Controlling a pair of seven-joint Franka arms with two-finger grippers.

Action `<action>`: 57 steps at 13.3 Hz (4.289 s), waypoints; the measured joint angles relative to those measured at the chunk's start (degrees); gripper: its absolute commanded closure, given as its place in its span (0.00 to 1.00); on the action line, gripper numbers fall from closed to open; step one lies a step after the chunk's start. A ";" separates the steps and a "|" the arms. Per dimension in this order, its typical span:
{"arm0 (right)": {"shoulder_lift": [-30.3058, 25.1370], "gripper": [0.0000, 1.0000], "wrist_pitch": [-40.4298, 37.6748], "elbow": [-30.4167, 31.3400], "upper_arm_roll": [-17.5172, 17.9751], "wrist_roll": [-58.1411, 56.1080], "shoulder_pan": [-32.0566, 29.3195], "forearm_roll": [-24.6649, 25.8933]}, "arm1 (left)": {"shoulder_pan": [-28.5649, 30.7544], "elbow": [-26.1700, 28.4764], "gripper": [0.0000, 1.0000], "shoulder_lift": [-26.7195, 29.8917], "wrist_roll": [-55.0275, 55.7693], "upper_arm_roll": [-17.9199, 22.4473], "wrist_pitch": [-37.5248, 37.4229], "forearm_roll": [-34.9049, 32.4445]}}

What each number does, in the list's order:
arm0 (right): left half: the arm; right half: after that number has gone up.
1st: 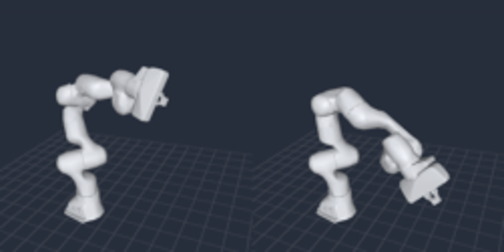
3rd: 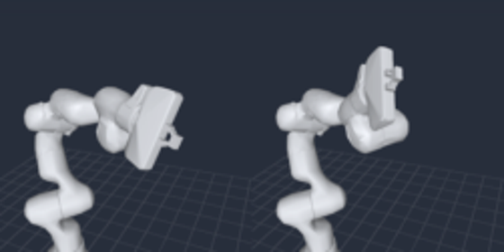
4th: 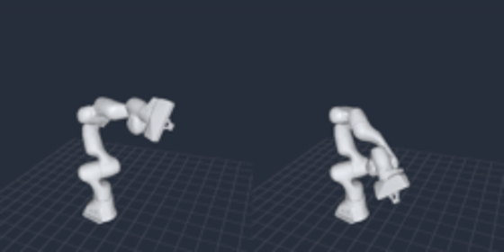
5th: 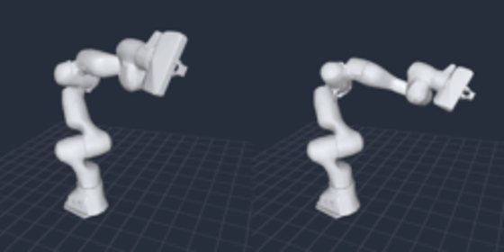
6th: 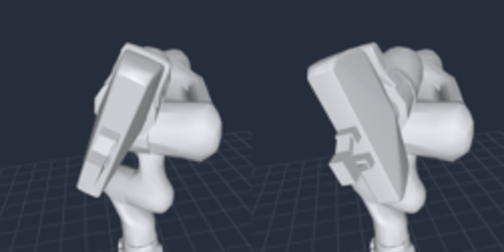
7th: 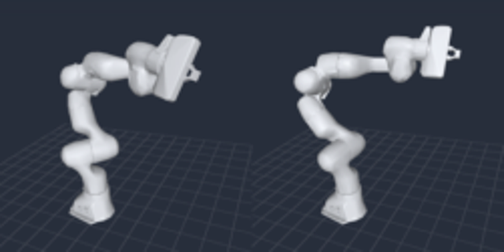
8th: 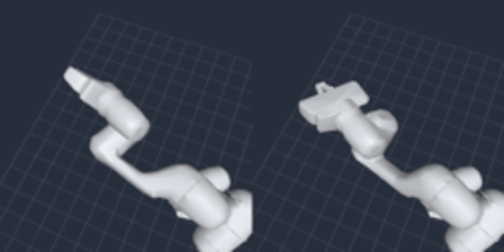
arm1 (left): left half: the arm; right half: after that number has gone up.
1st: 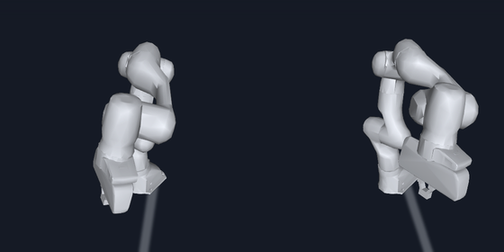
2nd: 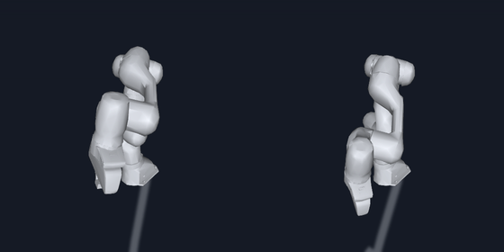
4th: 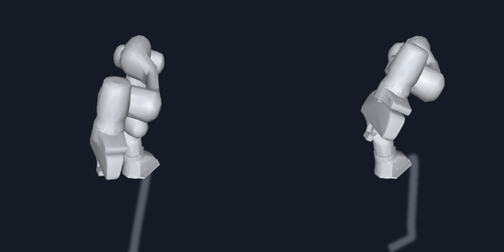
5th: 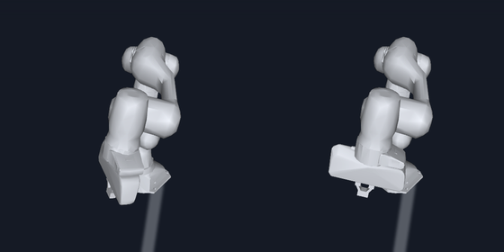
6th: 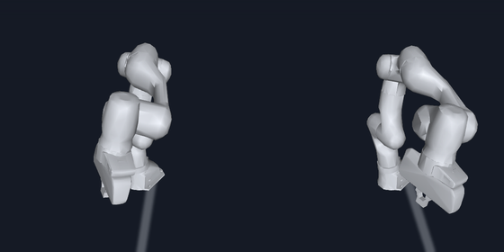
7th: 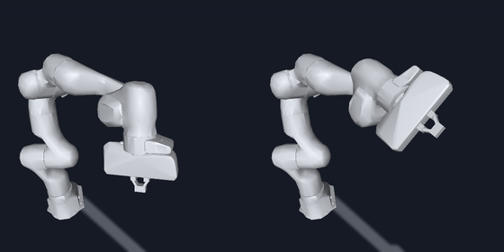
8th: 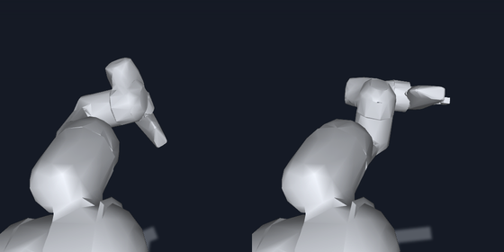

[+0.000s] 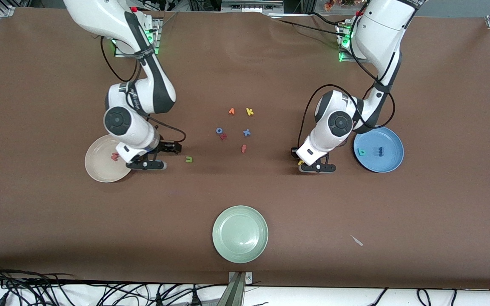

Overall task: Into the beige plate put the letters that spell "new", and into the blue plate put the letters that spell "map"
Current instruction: 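Reach the left gripper to yellow a while the right gripper reaches green u, then grasp yellow a with the left gripper while the right gripper grasps green u, then place yellow a and green u on their plates with both grippers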

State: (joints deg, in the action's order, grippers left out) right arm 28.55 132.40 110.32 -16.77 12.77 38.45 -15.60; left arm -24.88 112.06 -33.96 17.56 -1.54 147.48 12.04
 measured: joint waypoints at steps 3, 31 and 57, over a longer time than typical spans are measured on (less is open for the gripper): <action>3.50 0.00 2.76 -1.32 1.89 0.45 -0.01 -0.62 | 0.00 -0.15 0.31 -0.01 -0.03 0.17 0.00 0.00; 9.26 0.81 3.71 -7.02 4.80 8.38 -0.14 -2.17 | -0.93 -1.98 0.78 -1.08 -0.05 0.34 0.09 -6.58; 5.68 0.00 -21.66 -8.58 -15.77 -19.54 -4.69 -2.17 | 25.56 19.32 0.00 18.48 -28.07 2.23 -9.12 -6.75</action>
State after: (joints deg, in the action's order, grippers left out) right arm 34.23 110.74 101.73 -32.54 -6.78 33.76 -17.76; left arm 0.67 131.38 -15.48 -10.51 0.69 138.36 5.29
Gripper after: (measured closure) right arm 0.692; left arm 0.577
